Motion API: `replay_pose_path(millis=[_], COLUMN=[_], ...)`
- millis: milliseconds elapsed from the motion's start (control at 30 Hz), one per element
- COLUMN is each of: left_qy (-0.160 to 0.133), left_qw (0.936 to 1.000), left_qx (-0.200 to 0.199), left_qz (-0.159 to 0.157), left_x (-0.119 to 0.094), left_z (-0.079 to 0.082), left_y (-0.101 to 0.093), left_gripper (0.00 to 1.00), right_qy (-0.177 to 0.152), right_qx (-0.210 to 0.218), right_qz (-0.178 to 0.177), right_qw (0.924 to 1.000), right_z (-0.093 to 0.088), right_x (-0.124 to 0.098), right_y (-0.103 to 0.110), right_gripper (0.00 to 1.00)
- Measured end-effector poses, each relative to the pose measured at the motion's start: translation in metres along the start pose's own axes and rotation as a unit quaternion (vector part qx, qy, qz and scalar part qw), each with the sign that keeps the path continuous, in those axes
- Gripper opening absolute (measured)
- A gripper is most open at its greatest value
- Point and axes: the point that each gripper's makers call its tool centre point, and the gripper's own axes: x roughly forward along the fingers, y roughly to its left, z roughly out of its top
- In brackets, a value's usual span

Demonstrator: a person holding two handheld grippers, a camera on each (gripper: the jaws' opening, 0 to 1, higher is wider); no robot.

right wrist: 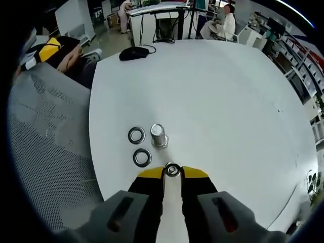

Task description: Place the washer onto the threaded stud by aligning its center hole with the stud, sliding it down to the base, and recovering from edge contact or off-axis alignment until the washer reaches the visible bottom stop.

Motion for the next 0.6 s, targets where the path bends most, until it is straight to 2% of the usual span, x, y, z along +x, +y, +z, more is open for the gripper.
replay_pose_path(millis=[600], left_qy=[-0.001], left_qw=[1.0], left_qx=[-0.001], left_qz=[0.001], left_x=[0.0], left_z=[0.0], left_y=[0.0], left_gripper=[0.0], right_qy=[0.032], right_qx=[-0.003], right_qz=[0.012], right_qw=[0.9994], right_z=[-0.008], right_x=[0.025], right_y=[0.002], right_gripper=[0.14])
